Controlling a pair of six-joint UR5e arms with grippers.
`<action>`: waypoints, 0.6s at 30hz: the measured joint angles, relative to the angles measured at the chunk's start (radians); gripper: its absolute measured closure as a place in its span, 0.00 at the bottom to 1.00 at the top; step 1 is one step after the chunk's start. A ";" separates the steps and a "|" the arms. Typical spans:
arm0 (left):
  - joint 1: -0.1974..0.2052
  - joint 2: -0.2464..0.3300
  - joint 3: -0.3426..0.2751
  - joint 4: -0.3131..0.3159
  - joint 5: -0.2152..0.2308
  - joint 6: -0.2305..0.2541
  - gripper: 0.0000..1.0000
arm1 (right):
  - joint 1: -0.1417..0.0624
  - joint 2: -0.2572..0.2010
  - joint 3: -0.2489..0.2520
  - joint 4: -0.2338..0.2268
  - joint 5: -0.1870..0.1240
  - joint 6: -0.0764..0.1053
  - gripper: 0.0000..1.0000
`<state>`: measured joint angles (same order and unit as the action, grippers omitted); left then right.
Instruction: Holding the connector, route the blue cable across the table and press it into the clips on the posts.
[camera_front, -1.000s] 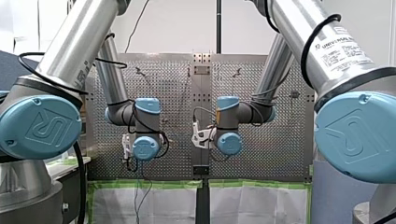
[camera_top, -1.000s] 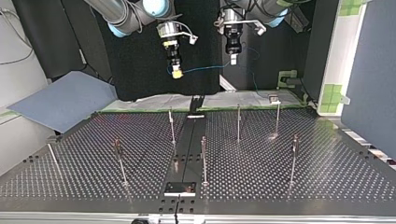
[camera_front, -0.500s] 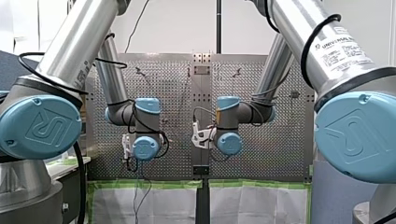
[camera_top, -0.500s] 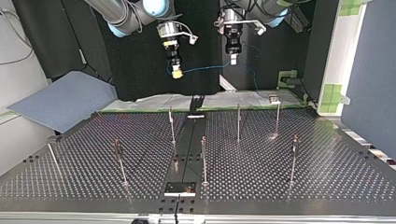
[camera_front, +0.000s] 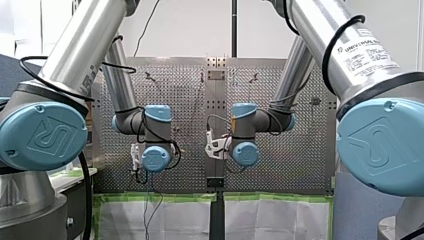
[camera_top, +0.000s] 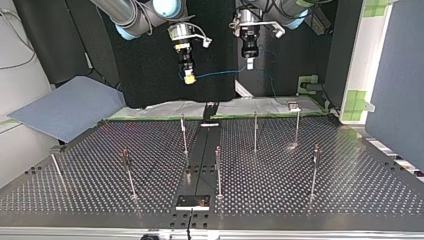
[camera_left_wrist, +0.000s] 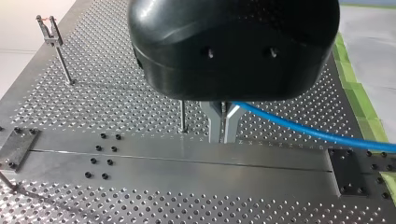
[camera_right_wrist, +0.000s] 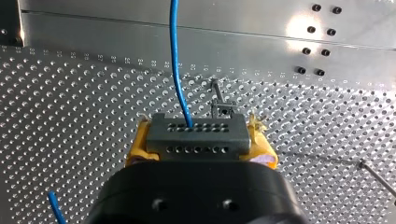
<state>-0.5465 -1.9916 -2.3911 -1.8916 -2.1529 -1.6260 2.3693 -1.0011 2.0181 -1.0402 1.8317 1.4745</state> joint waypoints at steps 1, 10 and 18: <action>0.000 0.000 0.000 0.000 0.000 0.000 1.00 | 0.000 0.000 0.000 0.000 0.000 0.000 1.00; 0.000 0.000 0.000 0.000 0.000 0.000 1.00 | 0.000 0.000 0.000 0.000 0.000 0.000 1.00; 0.000 0.000 0.000 0.000 0.000 0.000 1.00 | 0.000 0.000 0.000 0.000 0.000 0.000 1.00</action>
<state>-0.5465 -1.9916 -2.3911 -1.8916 -2.1529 -1.6260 2.3692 -1.0011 2.0182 -1.0402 1.8317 1.4744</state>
